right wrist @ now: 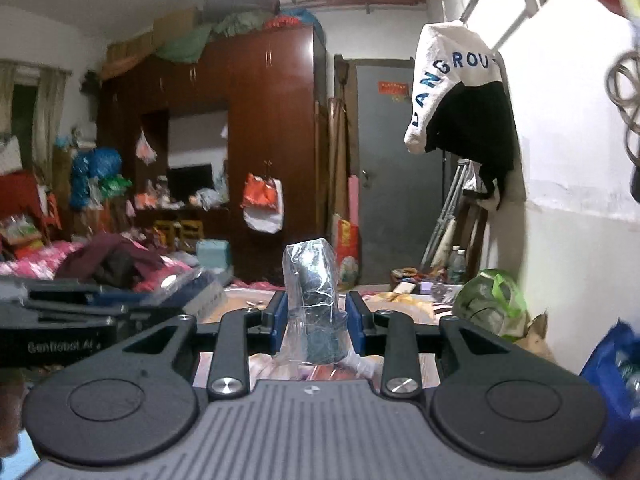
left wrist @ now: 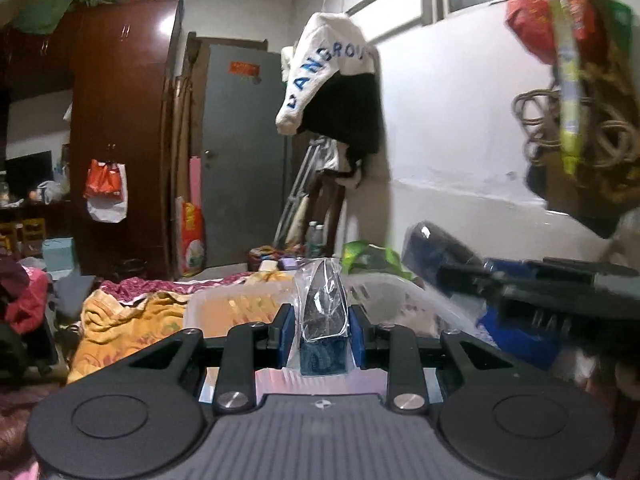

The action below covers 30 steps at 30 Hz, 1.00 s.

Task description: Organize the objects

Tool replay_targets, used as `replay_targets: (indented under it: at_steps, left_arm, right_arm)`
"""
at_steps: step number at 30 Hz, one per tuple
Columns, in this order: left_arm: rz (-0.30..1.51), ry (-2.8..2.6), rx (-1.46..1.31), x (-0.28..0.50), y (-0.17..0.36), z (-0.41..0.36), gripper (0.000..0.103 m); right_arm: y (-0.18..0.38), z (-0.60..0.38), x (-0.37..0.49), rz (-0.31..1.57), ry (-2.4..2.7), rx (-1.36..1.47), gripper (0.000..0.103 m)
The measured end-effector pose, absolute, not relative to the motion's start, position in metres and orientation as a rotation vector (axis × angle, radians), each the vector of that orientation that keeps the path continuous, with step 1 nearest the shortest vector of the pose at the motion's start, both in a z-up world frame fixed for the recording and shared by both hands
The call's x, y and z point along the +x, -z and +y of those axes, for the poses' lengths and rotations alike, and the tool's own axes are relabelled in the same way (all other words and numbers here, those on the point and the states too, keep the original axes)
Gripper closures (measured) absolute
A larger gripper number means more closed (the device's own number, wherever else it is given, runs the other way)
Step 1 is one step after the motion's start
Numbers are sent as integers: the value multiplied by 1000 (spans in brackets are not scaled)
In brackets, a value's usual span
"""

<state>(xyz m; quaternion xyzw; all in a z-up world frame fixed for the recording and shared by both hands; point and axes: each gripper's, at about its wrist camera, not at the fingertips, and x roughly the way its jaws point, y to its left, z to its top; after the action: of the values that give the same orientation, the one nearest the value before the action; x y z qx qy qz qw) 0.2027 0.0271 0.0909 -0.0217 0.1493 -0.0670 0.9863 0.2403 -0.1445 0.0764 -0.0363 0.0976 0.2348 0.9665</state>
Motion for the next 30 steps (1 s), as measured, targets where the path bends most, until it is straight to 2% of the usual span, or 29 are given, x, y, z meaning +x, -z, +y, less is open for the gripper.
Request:
replay_targets:
  at_steps: [1, 2, 3, 4, 7, 8, 9, 10, 12, 15, 23, 30]
  left_arm:
    - [297, 125, -49, 215, -93, 28, 65]
    - [305, 118, -46, 228, -93, 28, 53]
    - [331, 108, -52, 241, -90, 29, 38]
    - [361, 102, -60, 251, -85, 30, 37]
    - [371, 118, -67, 245, -76, 34, 36]
    - [353, 119, -64, 238, -74, 34, 32]
    - [335, 112, -63, 230, -74, 35, 23]
    - [322, 108, -57, 223, -74, 34, 19]
    - [297, 109, -35, 209, -74, 31, 16]
    - [299, 121, -9, 194, -70, 28, 5]
    - [399, 151, 24, 189, -49, 29, 5]
    - [397, 84, -11, 187, -50, 42, 5]
  right_arm:
    - [-76, -139, 253, 226, -485, -85, 59]
    - [-72, -136, 263, 242, -490, -87, 55]
    - [-67, -134, 268, 249, -479, -94, 43]
    - [-64, -133, 270, 257, -463, -112, 31]
    - [-57, -147, 263, 260, -446, -97, 24]
    - [-57, -156, 259, 261, -457, -66, 21]
    - [-57, -165, 256, 265, -460, -33, 14]
    - [-57, -173, 252, 266, -460, -6, 6]
    - [-56, -183, 243, 267, -473, 2, 0]
    - [-51, -191, 232, 290, -473, -24, 0]
    - [-44, -199, 229, 332, -448, -50, 0]
    - [-45, -207, 235, 357, -424, -20, 0]
